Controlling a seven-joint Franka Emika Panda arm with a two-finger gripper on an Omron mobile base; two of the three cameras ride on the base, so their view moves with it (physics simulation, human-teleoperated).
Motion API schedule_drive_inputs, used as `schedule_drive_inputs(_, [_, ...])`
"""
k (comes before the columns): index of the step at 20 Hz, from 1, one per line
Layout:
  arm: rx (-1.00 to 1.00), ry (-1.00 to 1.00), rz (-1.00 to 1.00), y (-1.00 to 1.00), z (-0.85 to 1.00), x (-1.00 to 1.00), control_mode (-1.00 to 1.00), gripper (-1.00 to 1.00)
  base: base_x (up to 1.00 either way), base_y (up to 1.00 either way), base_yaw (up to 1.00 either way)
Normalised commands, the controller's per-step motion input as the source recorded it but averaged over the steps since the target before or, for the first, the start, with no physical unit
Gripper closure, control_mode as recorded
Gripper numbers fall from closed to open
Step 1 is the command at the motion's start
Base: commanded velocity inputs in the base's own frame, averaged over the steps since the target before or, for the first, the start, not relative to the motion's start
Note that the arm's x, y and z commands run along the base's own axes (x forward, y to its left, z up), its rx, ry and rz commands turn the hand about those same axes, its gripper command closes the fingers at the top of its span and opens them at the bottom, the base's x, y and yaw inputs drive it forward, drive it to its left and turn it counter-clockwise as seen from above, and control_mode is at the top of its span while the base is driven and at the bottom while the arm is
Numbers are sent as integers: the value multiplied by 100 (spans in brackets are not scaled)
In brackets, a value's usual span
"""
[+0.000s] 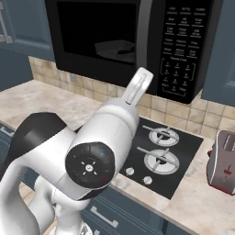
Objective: Place the tupperware containing the steak and sweet potato meal in the microwave. Close the microwave door and press the start button to reheat the meal.
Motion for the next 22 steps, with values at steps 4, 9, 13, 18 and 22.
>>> schedule_drive_inputs(4, [5,0,4,0,-6,24,-100,100,0,0,0])
schedule_drive_inputs(9, [2,0,0,0,0,33,-100,100,0,0,0])
schedule_drive_inputs(13, [3,0,0,0,0,35,-100,100,0,0,0])
schedule_drive_inputs(18, [5,0,0,0,0,29,-100,100,0,0,0])
schedule_drive_inputs(22, [6,0,0,-2,-5,27,-100,100,0,0,0])
